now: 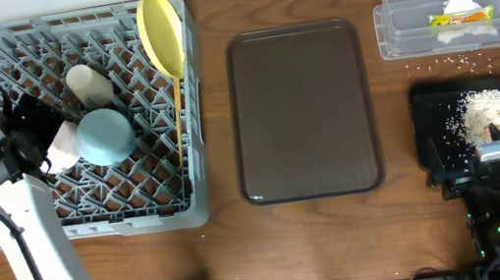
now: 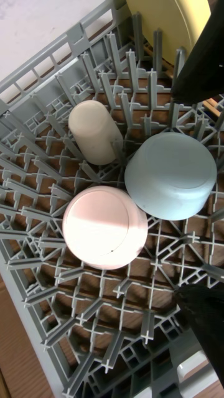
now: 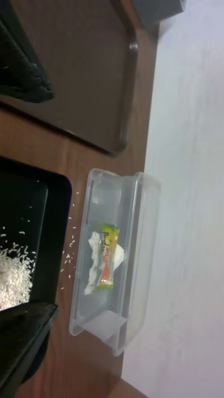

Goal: Sort waste into correct bins and load items into the dishwasher

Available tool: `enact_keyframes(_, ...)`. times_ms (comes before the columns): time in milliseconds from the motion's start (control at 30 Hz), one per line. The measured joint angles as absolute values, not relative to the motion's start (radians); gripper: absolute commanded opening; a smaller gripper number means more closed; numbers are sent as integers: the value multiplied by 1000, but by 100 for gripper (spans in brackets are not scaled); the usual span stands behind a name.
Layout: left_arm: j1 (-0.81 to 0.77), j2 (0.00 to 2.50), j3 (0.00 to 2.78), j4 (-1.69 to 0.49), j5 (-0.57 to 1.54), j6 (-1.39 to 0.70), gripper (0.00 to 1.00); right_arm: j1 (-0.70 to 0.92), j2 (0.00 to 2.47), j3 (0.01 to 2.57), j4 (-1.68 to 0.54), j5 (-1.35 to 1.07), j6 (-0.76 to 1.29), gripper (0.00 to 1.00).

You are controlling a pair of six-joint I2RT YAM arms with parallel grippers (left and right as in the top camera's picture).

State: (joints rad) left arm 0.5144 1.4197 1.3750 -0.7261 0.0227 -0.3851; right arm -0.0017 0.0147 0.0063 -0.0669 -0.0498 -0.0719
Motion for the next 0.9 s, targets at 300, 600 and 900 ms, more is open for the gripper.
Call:
enact_keyframes(300, 514, 1420, 1375, -726, 23, -385, 94, -2, 15, 6, -67, -49, -69, 99)
enact_keyframes(600, 514, 1420, 1375, -726, 23, -385, 94, -2, 15, 6, -67, -49, -69, 99)
enact_keyframes(900, 514, 1420, 1367, -951, 37, -385, 94, -2, 15, 6, -67, -50, -69, 99)
